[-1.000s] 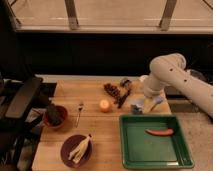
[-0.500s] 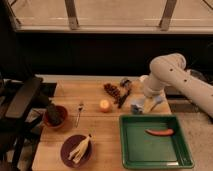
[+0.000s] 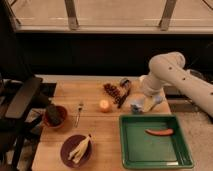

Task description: Place eraser in tray

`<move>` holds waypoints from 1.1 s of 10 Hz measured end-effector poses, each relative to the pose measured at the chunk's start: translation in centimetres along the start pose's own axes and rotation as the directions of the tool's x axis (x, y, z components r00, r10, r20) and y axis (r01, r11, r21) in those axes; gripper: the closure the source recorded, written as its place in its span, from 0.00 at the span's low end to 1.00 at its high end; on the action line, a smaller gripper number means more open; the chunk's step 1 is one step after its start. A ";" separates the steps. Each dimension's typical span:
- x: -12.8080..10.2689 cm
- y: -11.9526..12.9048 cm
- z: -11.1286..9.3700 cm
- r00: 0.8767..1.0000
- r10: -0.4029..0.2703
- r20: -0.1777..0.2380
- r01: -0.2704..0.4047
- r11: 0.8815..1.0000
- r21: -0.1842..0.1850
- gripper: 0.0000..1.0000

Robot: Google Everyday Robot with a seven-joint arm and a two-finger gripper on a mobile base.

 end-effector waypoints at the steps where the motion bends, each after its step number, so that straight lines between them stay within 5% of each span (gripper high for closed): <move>1: -1.4 -1.2 0.1 0.999 -0.042 -0.002 0.042 0.999 -0.006 0.30; 3: -4.9 -3.6 0.4 0.992 -0.123 -0.007 0.123 0.992 -0.015 0.30; 6: -12.2 -7.7 0.8 0.966 -0.258 0.025 0.258 0.966 -0.015 0.30; 8: -17.5 -8.4 0.9 0.928 -0.369 0.060 0.370 0.929 -0.006 0.30; 9: -18.8 -8.5 0.7 0.919 -0.388 0.069 0.388 0.921 0.009 0.30; 11: -18.4 -8.5 0.8 0.921 -0.384 0.064 0.385 0.923 0.009 0.30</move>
